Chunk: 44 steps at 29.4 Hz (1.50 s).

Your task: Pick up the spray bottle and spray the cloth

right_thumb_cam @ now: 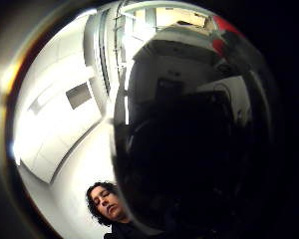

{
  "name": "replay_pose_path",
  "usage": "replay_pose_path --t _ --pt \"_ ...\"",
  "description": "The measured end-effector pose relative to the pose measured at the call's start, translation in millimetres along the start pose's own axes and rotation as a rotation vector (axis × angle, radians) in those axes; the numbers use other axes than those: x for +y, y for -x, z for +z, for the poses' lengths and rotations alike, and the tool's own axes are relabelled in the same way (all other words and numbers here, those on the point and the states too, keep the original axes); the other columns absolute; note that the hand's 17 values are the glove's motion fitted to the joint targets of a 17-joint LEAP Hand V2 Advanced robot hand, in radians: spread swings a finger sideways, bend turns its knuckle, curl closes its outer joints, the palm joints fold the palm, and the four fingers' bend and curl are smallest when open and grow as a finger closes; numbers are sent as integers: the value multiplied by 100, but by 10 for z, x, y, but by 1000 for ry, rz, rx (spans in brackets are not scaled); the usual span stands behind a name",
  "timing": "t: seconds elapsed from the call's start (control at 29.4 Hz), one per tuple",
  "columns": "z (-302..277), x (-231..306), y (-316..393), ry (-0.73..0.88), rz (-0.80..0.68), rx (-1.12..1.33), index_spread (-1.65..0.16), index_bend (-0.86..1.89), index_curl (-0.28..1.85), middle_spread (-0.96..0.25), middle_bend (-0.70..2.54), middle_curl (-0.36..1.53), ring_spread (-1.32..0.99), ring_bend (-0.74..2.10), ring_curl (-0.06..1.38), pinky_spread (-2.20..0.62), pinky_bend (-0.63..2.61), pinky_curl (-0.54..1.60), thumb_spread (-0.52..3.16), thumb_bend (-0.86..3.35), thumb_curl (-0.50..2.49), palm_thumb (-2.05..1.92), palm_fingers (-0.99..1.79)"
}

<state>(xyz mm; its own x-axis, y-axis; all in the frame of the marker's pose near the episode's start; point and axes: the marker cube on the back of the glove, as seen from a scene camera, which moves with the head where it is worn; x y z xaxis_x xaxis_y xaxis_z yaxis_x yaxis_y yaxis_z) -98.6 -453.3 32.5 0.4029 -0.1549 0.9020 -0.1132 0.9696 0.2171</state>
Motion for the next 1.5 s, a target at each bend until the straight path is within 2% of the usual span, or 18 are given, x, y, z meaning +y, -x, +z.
replay_pose_path --t 0.61,0.85,0.95,1.02,1.16,1.26,1.4,1.5 --pt "-27 13 -76 -25 17 -14 -26 20 67 -17 66 61 -19 72 52 -22 44 45 88 -2 97 95 131" --pt "-46 42 -79 48 54 -47 -27 21 68 -17 64 60 -19 71 51 -23 43 45 86 -2 97 93 129" --pt "-117 117 -89 91 66 -21 -26 19 67 -14 63 59 -18 68 51 -21 39 44 87 -3 95 92 121" --pt "-216 152 -99 99 66 16 -25 19 67 -12 60 58 -16 65 49 -13 28 41 87 -2 93 93 101" --pt "-568 36 -86 54 28 114 -25 17 67 -7 46 53 -12 55 48 0 24 43 92 -4 88 89 74" --pt "-664 472 -93 155 26 225 -26 14 63 -5 36 49 -10 51 46 6 25 42 97 -3 84 87 67" --pt "-891 887 -43 308 -48 433 -28 8 55 -3 24 44 -8 48 43 13 28 41 102 -3 79 85 54" --pt "-1149 1058 8 315 -89 607 -30 9 51 -3 20 43 -6 47 42 18 28 40 105 -4 75 81 44"
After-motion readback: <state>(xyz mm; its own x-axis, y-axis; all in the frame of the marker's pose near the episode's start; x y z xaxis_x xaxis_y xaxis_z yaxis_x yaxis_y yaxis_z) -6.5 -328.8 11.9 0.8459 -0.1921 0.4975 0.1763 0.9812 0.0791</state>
